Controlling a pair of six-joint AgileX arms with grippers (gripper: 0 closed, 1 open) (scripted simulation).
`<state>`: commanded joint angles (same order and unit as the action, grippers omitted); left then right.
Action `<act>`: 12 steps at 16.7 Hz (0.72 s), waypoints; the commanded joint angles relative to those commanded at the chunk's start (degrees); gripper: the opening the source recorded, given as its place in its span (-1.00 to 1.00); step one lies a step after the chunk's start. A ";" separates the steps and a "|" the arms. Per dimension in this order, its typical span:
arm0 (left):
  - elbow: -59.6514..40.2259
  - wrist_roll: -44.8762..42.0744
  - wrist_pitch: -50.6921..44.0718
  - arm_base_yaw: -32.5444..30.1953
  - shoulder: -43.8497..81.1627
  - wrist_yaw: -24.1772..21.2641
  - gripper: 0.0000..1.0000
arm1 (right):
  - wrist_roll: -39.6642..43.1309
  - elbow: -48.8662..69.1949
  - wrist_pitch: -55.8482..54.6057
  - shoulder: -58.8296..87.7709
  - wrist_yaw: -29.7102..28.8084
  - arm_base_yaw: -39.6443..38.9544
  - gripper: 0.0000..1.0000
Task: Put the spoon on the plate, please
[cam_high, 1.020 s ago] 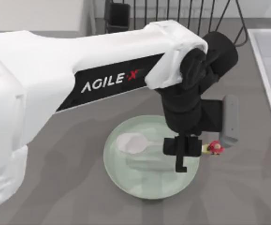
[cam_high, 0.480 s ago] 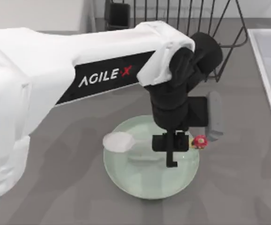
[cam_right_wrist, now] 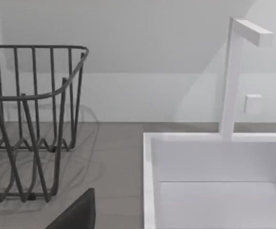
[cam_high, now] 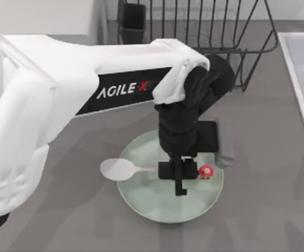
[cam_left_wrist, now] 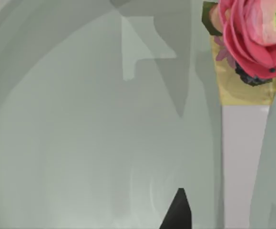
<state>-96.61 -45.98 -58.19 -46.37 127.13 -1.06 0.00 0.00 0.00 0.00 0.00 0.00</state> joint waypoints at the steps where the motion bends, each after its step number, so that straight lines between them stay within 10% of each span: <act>1: 0.00 0.00 0.00 0.00 0.00 0.00 -1.00 | 0.00 0.00 0.00 0.00 0.00 0.00 1.00; 12: 0.00 0.00 0.00 0.00 0.00 0.00 0.51 | 0.00 0.00 0.00 0.00 0.00 0.00 1.00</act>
<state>-96.61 -45.98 -58.19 -46.37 127.13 -1.06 0.00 0.00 0.00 0.00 0.00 0.00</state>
